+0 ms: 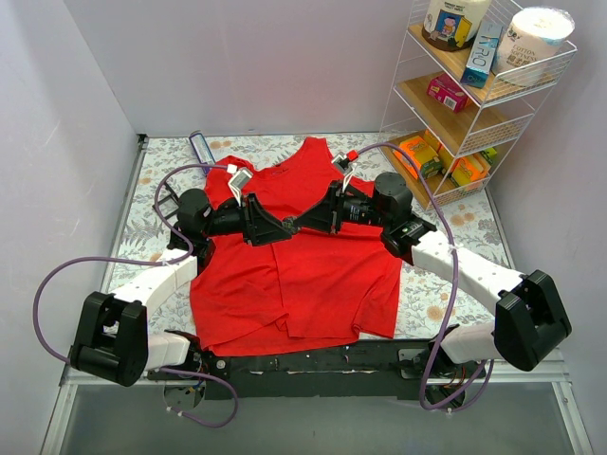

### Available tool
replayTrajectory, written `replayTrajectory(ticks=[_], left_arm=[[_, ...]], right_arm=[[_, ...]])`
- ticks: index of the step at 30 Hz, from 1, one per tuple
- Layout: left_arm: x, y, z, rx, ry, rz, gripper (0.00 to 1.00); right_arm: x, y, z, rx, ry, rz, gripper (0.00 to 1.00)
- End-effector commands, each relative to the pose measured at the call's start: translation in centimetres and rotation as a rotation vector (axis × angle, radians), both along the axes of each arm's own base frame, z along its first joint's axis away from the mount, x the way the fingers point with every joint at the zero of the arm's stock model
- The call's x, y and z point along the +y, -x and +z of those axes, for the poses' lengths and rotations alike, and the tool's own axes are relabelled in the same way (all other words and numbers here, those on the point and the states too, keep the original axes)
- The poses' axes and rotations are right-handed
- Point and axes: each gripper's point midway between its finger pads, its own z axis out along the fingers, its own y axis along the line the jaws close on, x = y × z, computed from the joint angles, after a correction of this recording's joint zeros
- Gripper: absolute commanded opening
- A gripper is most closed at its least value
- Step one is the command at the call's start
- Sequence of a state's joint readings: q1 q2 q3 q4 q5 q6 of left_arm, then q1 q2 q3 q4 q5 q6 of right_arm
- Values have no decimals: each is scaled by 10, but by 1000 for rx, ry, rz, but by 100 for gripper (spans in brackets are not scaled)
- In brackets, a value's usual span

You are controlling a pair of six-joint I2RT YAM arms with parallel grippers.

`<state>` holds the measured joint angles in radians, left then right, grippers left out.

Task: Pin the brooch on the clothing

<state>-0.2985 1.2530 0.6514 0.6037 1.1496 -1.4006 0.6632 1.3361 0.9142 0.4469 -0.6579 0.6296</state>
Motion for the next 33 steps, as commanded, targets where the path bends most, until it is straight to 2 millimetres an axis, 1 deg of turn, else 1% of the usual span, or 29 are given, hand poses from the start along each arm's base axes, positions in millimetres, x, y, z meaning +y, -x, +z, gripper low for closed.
replayTrajectory(ticks=[1,3,4,7,9,13,15,18,19,20,21,22,23,24,25,26,27,28,30,31,32,33], left_arm=[[0,6,11,-52,18,-20,38],[0,8,12,-57,20,-19,34],[0,8,13,-60,21,-19,29],[0,7,13,-67,19,-8,22],[1,6,13,-70,19,0,14],[1,4,13,-67,14,13,6],[1,4,13,-73,14,16,0],[2,1,12,-82,6,41,0],[2,-1,12,-88,2,54,0],[3,-6,15,-106,0,95,0],[5,-10,11,-119,-27,123,0],[7,-16,10,-132,-43,161,0],[9,-21,11,-153,-60,199,0],[16,-30,12,-157,-86,287,0],[18,-35,13,-200,-107,326,0],[21,-37,14,-218,-118,365,0],[31,-47,17,-233,-140,469,0],[30,-46,17,-270,-165,488,0],[35,-51,15,-284,-213,553,0],[37,-57,12,-301,-252,608,0],[37,-59,9,-306,-281,622,0],[38,-60,5,-300,-314,632,0]], right_arm=[[1,1,11,-34,-31,7,1],[2,0,9,-33,-24,9,1],[2,-1,5,-23,-12,9,1],[3,-2,2,-18,-4,8,1],[3,-4,1,-19,1,3,1],[4,-7,-6,-10,27,-5,1],[4,-8,-10,-4,38,-7,1],[3,-12,-15,8,62,-27,3],[2,-14,-15,1,67,-38,6],[2,-14,-14,-1,70,-45,17],[-1,-17,-10,-10,70,-74,24],[-3,-18,-11,-3,81,-90,31],[-5,-21,-9,-9,85,-114,47],[-9,-21,-3,-13,83,-140,63],[-15,-28,-4,-3,102,-203,69],[-18,-30,-3,13,100,-234,75],[-25,-34,2,17,94,-299,76],[-25,-32,3,24,84,-318,76],[-29,-32,7,41,42,-376,75],[-27,-29,10,49,20,-381,75],[-27,-28,13,52,2,-389,74],[-27,-27,21,60,-41,-401,74]])
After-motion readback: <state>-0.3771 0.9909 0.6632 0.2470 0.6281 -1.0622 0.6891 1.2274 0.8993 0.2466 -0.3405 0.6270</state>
